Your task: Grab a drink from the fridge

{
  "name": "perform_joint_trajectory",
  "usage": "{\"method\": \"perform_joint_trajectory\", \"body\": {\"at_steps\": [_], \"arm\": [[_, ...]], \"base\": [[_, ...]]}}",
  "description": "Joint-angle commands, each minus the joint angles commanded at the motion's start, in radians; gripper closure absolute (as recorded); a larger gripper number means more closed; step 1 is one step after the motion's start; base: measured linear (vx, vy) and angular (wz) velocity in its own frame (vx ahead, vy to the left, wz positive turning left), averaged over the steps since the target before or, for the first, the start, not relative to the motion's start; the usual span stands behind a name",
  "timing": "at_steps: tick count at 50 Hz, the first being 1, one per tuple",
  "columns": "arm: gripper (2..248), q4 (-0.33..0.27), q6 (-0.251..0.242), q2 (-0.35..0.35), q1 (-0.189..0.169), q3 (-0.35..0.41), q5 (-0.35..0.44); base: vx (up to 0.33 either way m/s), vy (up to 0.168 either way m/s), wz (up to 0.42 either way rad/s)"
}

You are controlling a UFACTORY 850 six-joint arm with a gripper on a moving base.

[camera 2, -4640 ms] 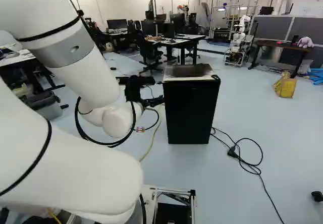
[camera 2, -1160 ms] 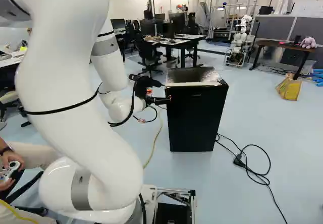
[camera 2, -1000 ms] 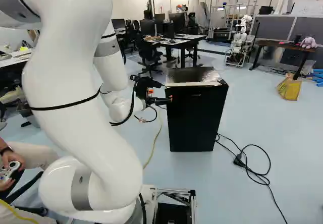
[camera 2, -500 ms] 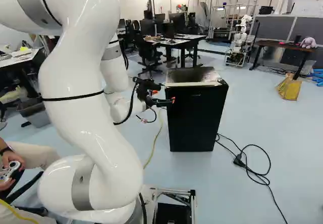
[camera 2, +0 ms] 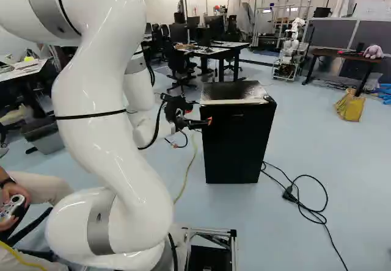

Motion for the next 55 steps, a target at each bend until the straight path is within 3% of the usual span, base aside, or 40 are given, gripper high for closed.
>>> {"method": "perform_joint_trajectory", "body": {"at_steps": [55], "arm": [[3, 0.0, 0.0, -0.045, -0.008, -0.064, 0.0]], "base": [[0.0, 0.0, 0.0]]}}
